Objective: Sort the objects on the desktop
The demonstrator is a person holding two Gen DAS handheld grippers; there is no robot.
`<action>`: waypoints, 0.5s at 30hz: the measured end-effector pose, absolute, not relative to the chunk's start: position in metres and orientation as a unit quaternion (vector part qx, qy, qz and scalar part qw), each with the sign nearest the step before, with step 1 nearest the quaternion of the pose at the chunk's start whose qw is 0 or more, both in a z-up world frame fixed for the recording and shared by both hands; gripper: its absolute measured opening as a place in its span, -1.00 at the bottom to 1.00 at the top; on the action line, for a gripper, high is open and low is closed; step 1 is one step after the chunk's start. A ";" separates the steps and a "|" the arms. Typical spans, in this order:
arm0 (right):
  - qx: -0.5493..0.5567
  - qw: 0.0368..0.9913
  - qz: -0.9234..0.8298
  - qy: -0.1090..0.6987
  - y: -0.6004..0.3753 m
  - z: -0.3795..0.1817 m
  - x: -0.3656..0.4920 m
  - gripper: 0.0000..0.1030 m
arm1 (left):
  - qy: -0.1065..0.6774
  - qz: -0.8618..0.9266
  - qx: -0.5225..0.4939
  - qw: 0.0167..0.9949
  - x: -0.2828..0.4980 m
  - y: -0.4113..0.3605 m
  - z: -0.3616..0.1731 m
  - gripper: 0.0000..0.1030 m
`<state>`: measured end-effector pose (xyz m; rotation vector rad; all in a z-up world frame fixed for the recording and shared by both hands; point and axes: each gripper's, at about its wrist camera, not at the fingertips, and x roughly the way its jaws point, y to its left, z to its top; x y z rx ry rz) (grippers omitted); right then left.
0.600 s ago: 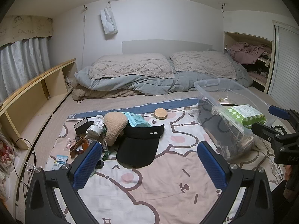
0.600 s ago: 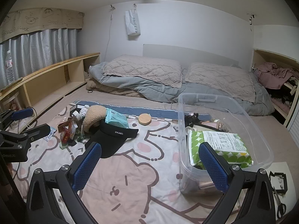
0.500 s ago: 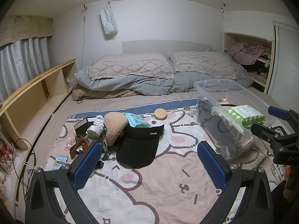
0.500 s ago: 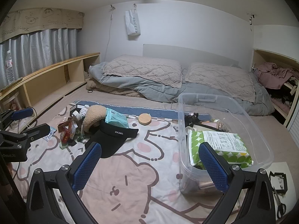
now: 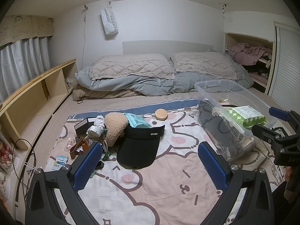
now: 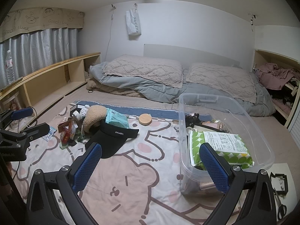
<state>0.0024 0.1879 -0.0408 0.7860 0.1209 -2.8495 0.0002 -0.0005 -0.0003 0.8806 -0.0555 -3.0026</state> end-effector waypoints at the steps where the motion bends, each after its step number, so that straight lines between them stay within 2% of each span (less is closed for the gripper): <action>1: 0.264 0.091 -0.959 0.041 0.188 -0.041 0.003 1.00 | -0.018 -0.959 0.281 0.006 0.000 0.000 0.000 1.00; 15: 0.265 0.091 -0.959 0.041 0.188 -0.040 0.003 1.00 | -0.017 -0.959 0.282 0.006 0.000 -0.001 0.000 1.00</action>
